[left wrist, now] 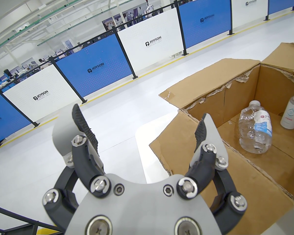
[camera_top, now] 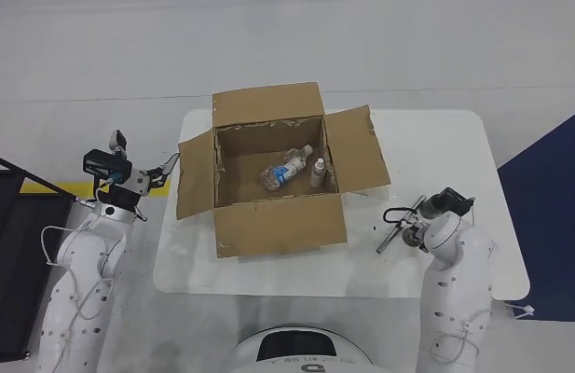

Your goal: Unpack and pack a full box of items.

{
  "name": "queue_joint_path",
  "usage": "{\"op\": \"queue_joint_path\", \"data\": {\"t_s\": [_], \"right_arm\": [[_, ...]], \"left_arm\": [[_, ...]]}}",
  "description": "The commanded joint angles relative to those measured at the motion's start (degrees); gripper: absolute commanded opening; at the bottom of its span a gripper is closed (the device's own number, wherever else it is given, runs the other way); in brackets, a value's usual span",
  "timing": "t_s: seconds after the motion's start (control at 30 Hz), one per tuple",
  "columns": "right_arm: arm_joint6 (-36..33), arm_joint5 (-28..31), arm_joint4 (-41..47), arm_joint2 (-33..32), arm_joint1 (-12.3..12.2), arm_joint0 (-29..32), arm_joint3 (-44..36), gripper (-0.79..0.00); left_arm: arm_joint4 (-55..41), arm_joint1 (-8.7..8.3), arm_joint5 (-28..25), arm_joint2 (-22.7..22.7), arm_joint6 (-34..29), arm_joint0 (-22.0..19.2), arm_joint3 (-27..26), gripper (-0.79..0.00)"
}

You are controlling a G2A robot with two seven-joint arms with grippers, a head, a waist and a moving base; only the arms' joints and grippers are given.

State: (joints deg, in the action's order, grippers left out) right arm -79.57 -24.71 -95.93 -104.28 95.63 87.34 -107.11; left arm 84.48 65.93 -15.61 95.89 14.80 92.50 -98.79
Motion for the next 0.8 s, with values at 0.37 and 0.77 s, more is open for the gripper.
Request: {"op": "queue_joint_path", "data": {"t_s": [0.37,0.77], "right_arm": [[0.1,-0.1,-3.5,0.6,1.3,-2.3,3.3,-0.529],[-0.7,0.7,-6.1,-0.4,2.4,-3.3,4.4,-0.785]], "left_arm": [[0.0,0.0,0.0,0.0,0.0,0.0,0.0,0.0],[0.0,0.0,0.0,0.0,0.0,0.0,0.0,0.0]]}}
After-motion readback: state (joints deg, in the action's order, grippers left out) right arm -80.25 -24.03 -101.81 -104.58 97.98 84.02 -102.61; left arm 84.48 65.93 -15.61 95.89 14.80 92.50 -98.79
